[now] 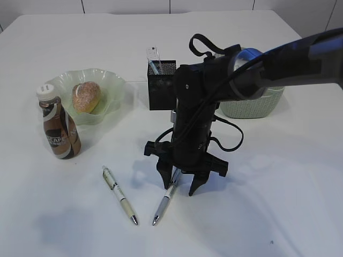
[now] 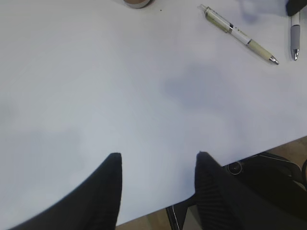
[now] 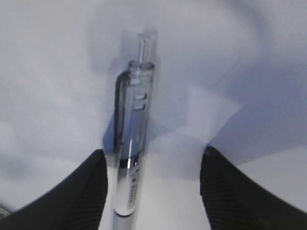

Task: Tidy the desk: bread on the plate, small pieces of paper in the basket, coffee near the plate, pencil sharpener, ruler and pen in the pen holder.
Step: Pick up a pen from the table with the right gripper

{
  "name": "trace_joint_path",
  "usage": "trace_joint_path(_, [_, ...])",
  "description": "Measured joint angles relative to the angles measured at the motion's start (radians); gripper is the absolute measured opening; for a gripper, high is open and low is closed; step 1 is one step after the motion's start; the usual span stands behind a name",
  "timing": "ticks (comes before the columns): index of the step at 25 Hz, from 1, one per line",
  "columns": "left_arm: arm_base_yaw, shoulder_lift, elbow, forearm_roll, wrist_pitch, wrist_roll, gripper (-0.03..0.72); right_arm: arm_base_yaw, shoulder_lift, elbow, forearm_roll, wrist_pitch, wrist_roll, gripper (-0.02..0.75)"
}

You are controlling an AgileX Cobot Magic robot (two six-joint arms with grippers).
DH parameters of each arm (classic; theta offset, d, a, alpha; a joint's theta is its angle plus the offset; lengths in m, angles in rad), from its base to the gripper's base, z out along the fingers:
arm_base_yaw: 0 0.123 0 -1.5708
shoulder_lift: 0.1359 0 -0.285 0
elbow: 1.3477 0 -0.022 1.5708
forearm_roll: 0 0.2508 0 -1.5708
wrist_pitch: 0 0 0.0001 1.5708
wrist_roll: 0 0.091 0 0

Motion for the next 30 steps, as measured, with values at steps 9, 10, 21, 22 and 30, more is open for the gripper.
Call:
trace_joint_path(9, [0.000, 0.000, 0.000, 0.000, 0.000, 0.000, 0.347, 0.000, 0.002, -0.002, -0.006, 0.002, 0.000, 0.319])
trace_joint_path(10, [0.000, 0.000, 0.000, 0.000, 0.000, 0.000, 0.347, 0.000, 0.002, -0.002, -0.014, 0.002, 0.000, 0.244])
trace_joint_path(21, [0.000, 0.000, 0.000, 0.000, 0.001, 0.000, 0.347, 0.000, 0.005, -0.002, -0.029, 0.002, 0.000, 0.152])
trace_joint_path(22, [0.000, 0.000, 0.000, 0.000, 0.001, 0.000, 0.347, 0.000, 0.005, -0.002, -0.030, 0.002, 0.000, 0.143])
trace_joint_path(30, [0.000, 0.000, 0.000, 0.000, 0.002, 0.000, 0.347, 0.000, 0.007, -0.044, -0.042, 0.033, -0.094, 0.135])
